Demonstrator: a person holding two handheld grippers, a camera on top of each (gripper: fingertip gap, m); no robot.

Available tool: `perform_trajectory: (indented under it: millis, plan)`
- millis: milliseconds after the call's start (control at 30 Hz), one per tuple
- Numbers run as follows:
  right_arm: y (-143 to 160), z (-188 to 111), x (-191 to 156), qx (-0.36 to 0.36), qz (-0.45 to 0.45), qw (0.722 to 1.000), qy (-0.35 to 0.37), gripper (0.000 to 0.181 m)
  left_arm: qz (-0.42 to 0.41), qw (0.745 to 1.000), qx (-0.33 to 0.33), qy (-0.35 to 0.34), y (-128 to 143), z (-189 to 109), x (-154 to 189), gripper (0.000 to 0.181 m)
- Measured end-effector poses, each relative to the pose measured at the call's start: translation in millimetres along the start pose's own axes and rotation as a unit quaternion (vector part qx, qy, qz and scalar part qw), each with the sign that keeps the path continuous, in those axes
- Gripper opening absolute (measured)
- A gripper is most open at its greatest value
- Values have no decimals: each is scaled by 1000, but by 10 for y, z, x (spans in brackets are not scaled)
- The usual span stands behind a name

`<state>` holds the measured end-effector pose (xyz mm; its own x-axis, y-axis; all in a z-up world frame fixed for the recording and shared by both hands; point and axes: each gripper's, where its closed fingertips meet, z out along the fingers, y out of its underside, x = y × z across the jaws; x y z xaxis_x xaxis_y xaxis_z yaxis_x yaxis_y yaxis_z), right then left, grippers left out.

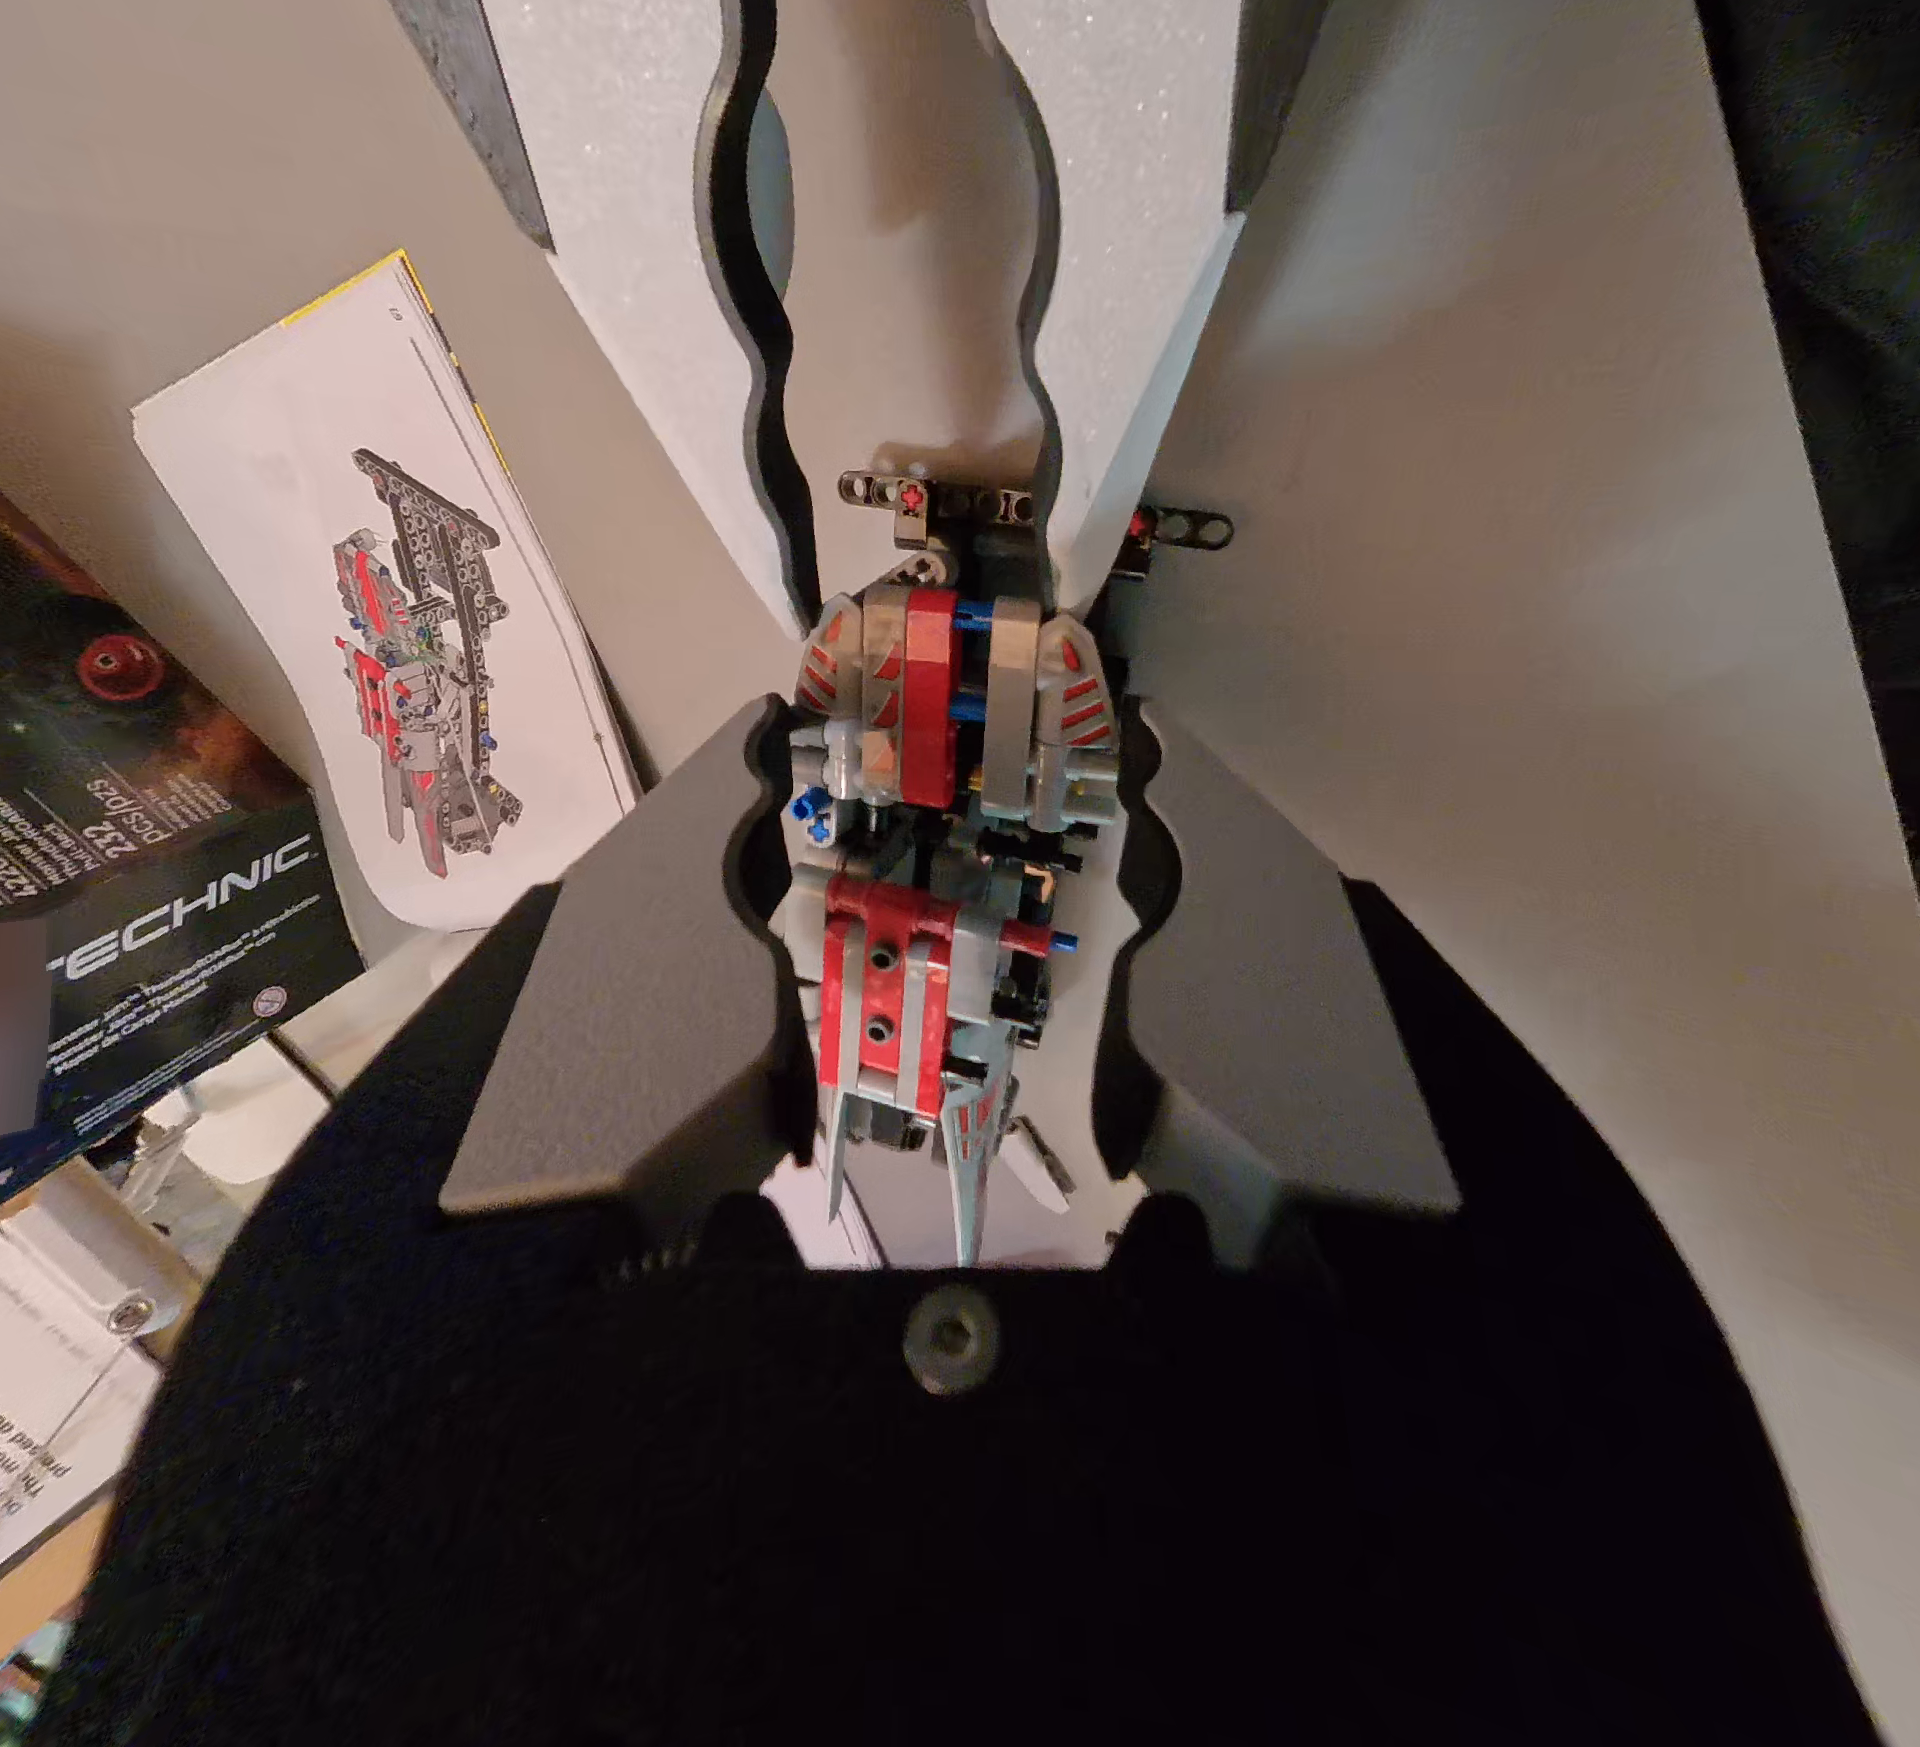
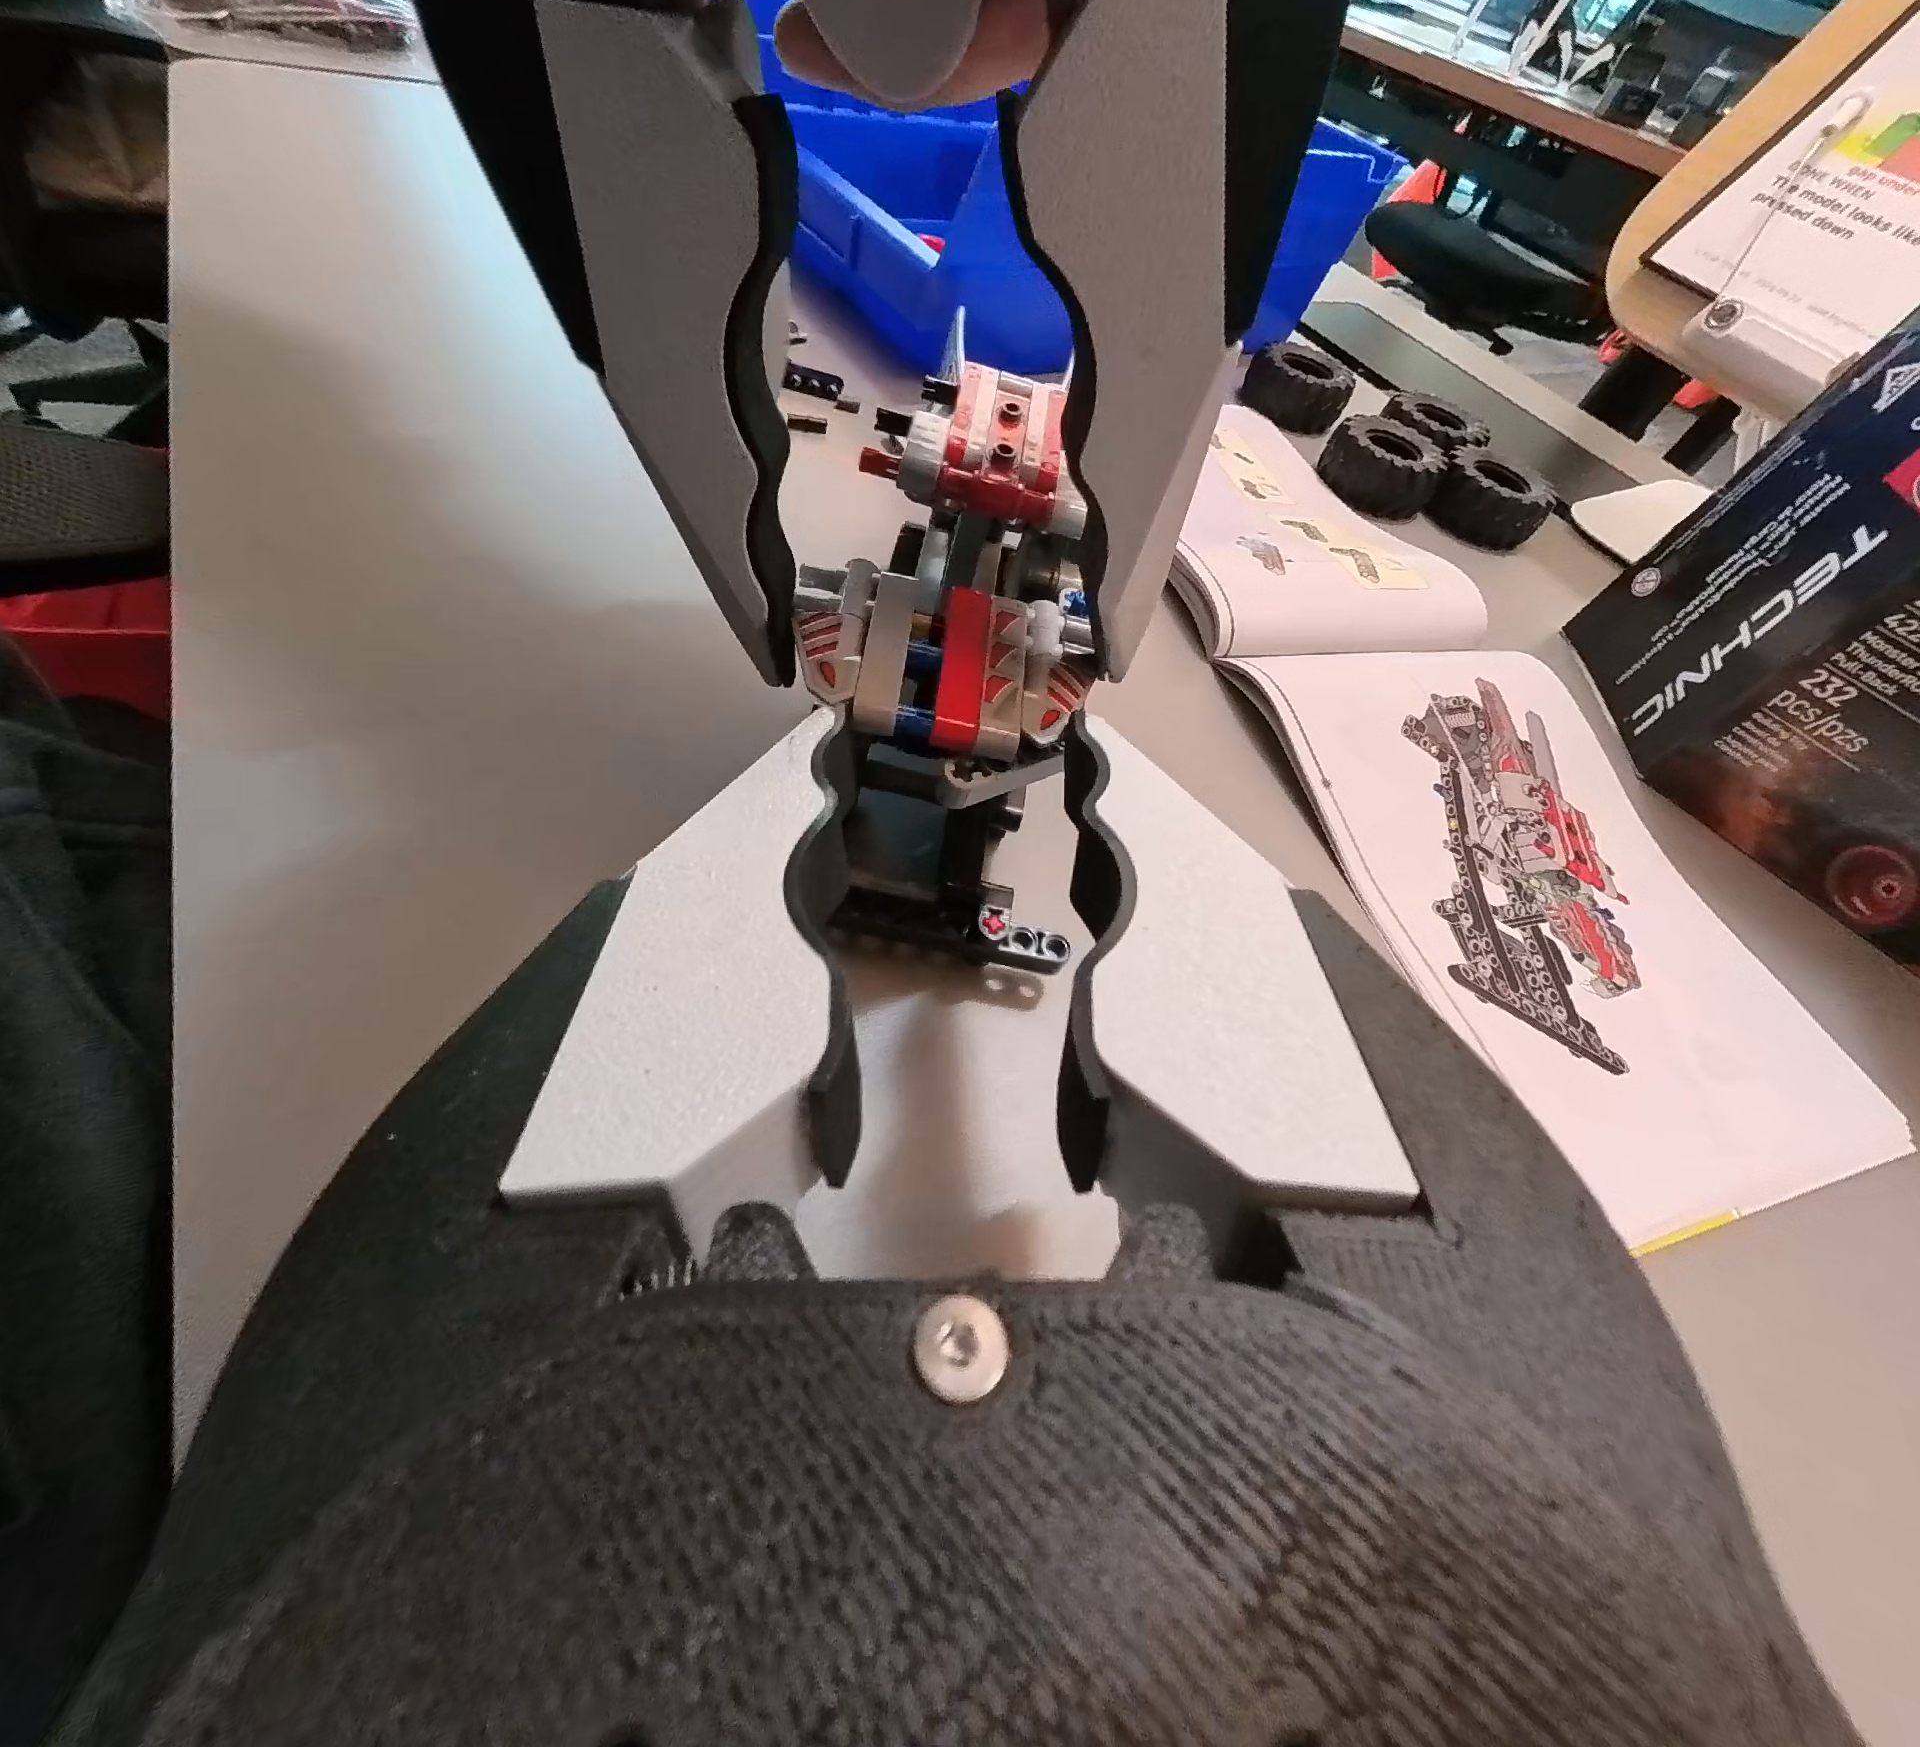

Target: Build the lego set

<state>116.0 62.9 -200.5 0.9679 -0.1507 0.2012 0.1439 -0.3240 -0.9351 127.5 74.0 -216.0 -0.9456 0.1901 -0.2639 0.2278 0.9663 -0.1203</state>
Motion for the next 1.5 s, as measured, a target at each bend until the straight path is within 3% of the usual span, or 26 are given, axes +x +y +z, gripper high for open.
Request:
perform_trajectory:
  millis: [400,933,1500]
  plan:
    - [-6,-8,20,0,2,1000,5,38,-4,1000,30,5,-15,3,-4,58]
    - [15,-27,80,-7,12,1000,18,37,11,997,1,-78,15,-22,-17,42]
    - [25,3,96,-8,-6,1000,21,37,-7,998,16,-52,10,-22,-24,39]
